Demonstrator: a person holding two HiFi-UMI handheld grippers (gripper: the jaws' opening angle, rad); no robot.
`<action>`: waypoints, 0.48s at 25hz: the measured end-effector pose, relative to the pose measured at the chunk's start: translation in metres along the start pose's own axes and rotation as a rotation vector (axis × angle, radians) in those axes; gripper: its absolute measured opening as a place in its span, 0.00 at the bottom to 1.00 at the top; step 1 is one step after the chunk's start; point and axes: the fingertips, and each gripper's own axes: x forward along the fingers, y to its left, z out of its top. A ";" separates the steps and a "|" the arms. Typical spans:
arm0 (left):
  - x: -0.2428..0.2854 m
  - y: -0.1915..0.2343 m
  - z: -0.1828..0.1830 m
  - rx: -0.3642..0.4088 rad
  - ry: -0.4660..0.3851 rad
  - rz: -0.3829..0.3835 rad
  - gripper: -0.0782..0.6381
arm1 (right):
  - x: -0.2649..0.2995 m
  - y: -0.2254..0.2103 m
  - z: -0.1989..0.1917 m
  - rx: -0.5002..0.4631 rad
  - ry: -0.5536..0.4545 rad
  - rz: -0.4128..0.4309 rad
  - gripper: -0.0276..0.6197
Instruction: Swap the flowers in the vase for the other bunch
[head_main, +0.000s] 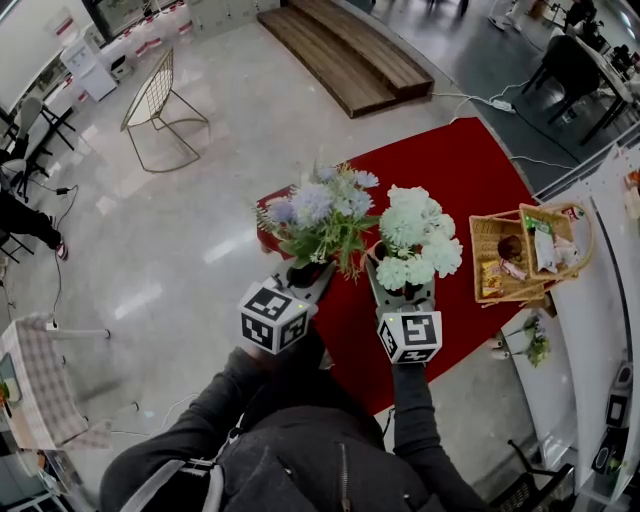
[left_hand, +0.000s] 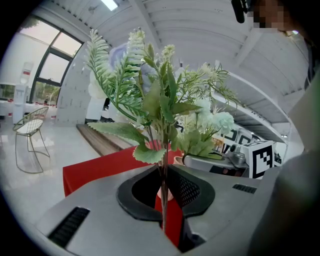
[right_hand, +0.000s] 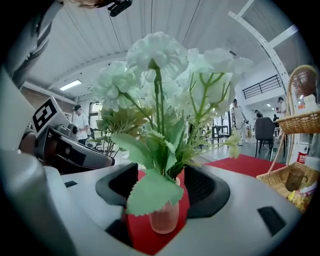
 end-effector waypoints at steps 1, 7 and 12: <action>0.000 -0.001 0.000 0.000 0.000 -0.002 0.17 | -0.001 0.000 0.000 0.005 -0.001 -0.003 0.42; 0.000 -0.005 0.001 -0.005 -0.004 -0.011 0.17 | -0.006 -0.004 0.001 0.017 -0.002 -0.012 0.42; -0.001 -0.007 0.002 0.004 -0.003 -0.014 0.17 | -0.014 -0.003 0.002 0.029 -0.013 -0.021 0.42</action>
